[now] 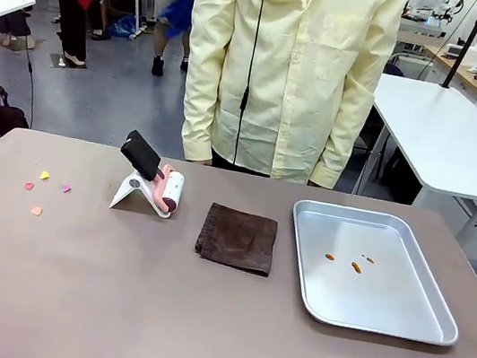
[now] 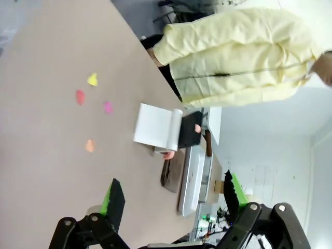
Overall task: Clean the surface of the table.
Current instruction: Hold the Lint Roller with your left hand and the towel with your right hand.
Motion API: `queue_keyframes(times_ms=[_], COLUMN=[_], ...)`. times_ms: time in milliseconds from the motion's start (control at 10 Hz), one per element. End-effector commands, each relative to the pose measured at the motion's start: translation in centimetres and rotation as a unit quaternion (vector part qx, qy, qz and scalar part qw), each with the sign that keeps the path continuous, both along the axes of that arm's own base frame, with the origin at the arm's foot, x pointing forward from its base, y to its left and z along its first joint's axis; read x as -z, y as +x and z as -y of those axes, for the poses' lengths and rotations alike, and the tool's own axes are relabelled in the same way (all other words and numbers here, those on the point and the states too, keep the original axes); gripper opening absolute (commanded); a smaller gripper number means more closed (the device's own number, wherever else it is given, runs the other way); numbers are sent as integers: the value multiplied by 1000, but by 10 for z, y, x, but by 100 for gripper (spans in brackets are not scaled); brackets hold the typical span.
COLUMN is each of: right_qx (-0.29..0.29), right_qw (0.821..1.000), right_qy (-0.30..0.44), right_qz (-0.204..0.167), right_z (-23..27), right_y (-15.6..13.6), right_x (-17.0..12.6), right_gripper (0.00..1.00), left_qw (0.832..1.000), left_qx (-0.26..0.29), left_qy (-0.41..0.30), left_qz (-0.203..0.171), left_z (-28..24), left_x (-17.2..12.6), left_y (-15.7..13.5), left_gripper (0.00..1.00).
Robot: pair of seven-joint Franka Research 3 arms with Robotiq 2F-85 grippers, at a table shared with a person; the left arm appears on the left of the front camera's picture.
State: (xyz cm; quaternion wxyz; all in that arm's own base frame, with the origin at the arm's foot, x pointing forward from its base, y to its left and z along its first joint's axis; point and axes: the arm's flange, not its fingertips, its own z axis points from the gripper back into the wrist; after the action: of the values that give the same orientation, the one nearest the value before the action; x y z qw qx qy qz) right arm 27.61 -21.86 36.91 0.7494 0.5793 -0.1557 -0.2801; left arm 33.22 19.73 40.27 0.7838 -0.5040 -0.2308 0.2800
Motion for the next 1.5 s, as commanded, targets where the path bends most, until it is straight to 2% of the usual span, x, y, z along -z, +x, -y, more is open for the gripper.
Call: queue_keyframes(times_ms=[0,100,600,700,800,900,1100,1300,1400], right_qx=[22,0,-1,6,-3,-26,-93,-134,-130], right_qw=[999,1000,1000,997,991,985,967,942,939], right_qy=[-18,0,-5,-77,-134,-171,-235,-304,-318], right_qz=[25,0,-1,-18,-9,15,31,41,35], right_z=[-63,0,0,-19,-47,-74,-138,-227,-273], right_y=[-38,0,1,7,19,32,68,105,117], right_x=[17,0,2,-10,-29,-44,-66,-81,-85], right_gripper=[100,100,100,100,100,100,100,100,100], left_qw=[1000,1000,1000,999,997,993,981,965,959], left_qx=[-23,0,-6,6,38,90,162,222,237], left_qy=[-2,0,0,32,61,75,111,137,152], left_qz=[2,0,-2,-1,2,13,-4,-28,-32], left_z=[62,0,1,10,27,47,87,129,144], left_x=[26,0,2,-8,-25,-39,-55,-60,-61], left_y=[-44,0,3,12,28,44,79,109,118], left_gripper=[100,100,100,100,100,100,100,100,100])
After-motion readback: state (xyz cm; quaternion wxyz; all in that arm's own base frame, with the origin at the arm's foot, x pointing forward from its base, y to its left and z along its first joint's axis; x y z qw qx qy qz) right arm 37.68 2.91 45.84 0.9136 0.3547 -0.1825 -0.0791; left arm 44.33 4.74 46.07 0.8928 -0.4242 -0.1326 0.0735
